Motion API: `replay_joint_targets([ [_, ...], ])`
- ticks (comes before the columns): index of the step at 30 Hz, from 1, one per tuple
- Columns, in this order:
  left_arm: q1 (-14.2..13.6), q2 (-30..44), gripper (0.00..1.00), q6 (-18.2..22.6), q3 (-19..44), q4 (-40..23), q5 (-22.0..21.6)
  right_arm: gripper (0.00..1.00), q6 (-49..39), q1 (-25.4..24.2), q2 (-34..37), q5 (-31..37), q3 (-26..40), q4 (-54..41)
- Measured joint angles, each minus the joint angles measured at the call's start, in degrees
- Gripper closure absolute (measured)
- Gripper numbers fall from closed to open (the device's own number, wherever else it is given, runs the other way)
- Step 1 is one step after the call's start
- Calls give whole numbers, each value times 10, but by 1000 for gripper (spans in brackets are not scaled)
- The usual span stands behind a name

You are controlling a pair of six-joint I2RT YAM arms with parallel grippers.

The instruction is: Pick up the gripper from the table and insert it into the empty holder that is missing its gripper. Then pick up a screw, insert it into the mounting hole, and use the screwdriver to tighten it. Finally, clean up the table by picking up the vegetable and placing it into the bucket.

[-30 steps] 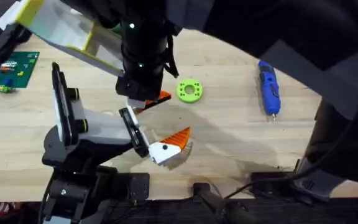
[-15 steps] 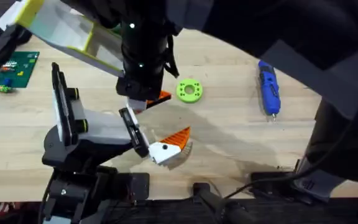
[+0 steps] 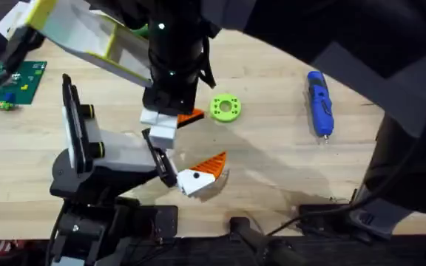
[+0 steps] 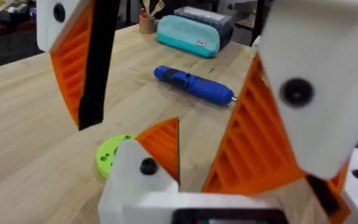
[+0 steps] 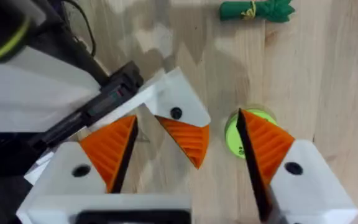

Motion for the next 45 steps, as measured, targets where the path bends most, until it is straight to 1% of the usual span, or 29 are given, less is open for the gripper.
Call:
replay_joint_targets([
  [14,0,0,14,2,0,0,0,5,0,0,-2,1,0,2],
  [18,0,0,14,2,0,0,0,5,0,-9,-6,-2,0,7],
  [22,0,0,14,2,0,0,0,7,15,-40,-28,-4,0,8],
  [28,0,0,15,2,0,0,0,5,53,-112,-88,-4,0,6],
  [35,0,0,13,2,0,0,0,4,70,-184,-148,-6,-5,-32],
  [37,0,0,14,2,0,0,0,5,72,-207,-169,-6,-24,-34],
  [40,0,0,14,2,0,0,0,5,76,-245,-205,-8,-83,-26],
  [45,0,0,14,2,0,0,0,5,106,-308,-279,-8,-235,28],
])
